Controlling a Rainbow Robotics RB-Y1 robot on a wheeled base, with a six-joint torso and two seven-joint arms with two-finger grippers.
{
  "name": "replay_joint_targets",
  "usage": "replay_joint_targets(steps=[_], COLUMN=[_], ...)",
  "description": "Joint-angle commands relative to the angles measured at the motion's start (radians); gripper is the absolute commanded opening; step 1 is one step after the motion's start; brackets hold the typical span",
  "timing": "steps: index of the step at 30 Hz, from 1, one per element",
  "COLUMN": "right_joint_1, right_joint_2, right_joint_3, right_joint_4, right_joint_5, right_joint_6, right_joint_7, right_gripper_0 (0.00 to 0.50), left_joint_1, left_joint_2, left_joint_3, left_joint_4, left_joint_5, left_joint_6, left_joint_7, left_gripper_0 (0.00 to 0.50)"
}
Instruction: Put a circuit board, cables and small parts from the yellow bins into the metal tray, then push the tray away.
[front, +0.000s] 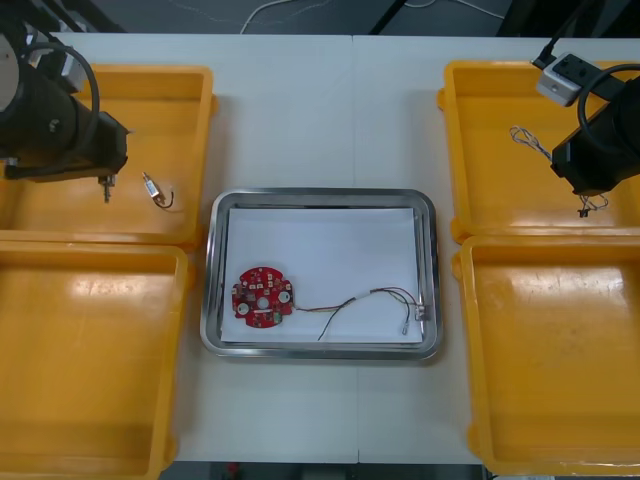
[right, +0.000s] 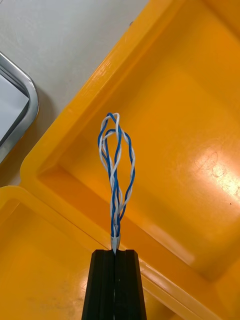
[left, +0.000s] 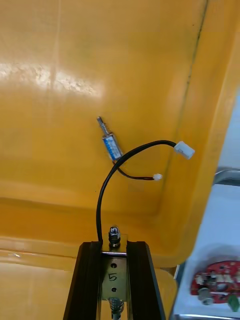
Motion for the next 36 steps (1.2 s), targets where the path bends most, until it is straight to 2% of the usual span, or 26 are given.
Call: replay_joint_targets(steps=[1,6,16,28,36], right_joint_1=[0.006,0.006,0.006,0.006,0.006], right_joint_2=[-0.04,-0.043,-0.044,-0.055,-0.064], right_joint_3=[-0.036,-0.036,-0.036,-0.036,-0.043], right_joint_4=[-0.032,-0.032,-0.032,-0.032,-0.032], right_joint_5=[-0.006,-0.007,-0.014,-0.017,-0.009], right_joint_6=[0.003,0.003,0.003,0.003,0.003], right_joint_7=[-0.036,-0.036,-0.036,-0.036,-0.037], right_gripper_0=[0.0,0.0,0.0,0.0,0.0], left_joint_1=[-0.044,-0.044,-0.044,-0.044,-0.043], left_joint_2=[0.012,-0.012,-0.07,-0.152,-0.188], left_joint_3=[-0.088,-0.148,-0.32,-0.424,-0.512], left_joint_4=[-0.086,-0.129,-0.167,-0.144,-0.047], left_joint_5=[0.01,-0.003,-0.107,-0.164,-0.227], left_joint_6=[0.009,0.009,-0.026,-0.068,-0.15], left_joint_7=[0.03,0.128,0.265,0.271,0.238], left_gripper_0=[0.0,0.0,0.0,0.0,0.0])
